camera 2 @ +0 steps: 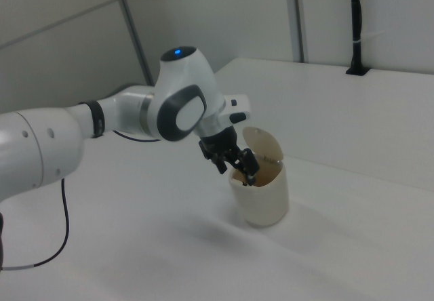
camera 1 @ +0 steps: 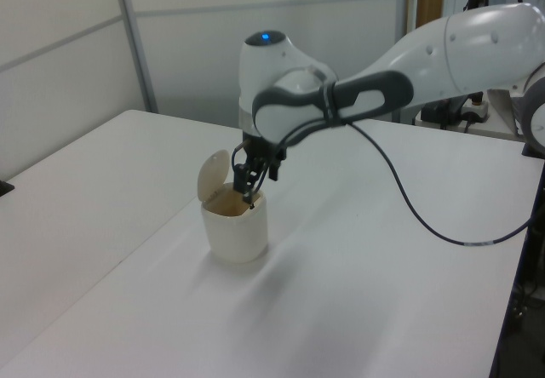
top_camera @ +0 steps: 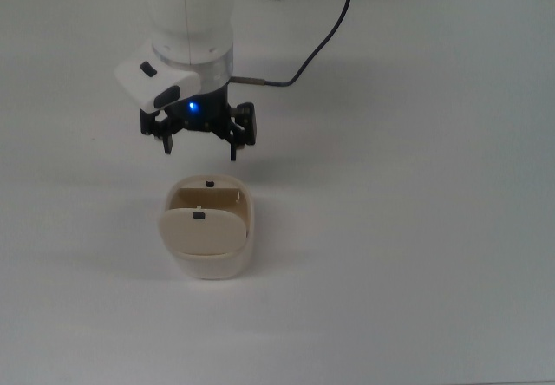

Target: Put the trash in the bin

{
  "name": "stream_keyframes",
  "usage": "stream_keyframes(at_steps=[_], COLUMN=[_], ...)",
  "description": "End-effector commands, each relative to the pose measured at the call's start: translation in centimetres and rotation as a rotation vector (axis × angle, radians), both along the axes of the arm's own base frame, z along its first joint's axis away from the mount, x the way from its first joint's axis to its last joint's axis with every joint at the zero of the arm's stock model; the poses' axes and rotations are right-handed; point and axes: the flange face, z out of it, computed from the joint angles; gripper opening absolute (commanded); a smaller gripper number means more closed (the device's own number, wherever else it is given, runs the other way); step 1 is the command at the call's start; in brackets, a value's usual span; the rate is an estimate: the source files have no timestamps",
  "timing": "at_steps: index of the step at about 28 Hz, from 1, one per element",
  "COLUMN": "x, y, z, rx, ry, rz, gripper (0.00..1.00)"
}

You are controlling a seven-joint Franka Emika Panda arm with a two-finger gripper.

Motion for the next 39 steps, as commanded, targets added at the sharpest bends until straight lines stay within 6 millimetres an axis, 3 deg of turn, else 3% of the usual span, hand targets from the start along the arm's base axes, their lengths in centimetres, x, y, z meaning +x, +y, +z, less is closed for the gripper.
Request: stream_keyframes(at_steps=[1,13,22,28,39], x=[-1.6,-6.2,-9.8,-10.8,-10.4], y=[0.1,0.5,0.7,0.2,0.6], z=[3.5,11.6,15.4,17.0,16.4], rx=[0.001,0.055,0.056,0.056,0.056], ry=[0.129,0.121,0.168,0.145,0.145], rz=[-0.018,-0.055,-0.03,-0.01,0.003], gripper=[1.0,1.0,1.0,1.0,1.0])
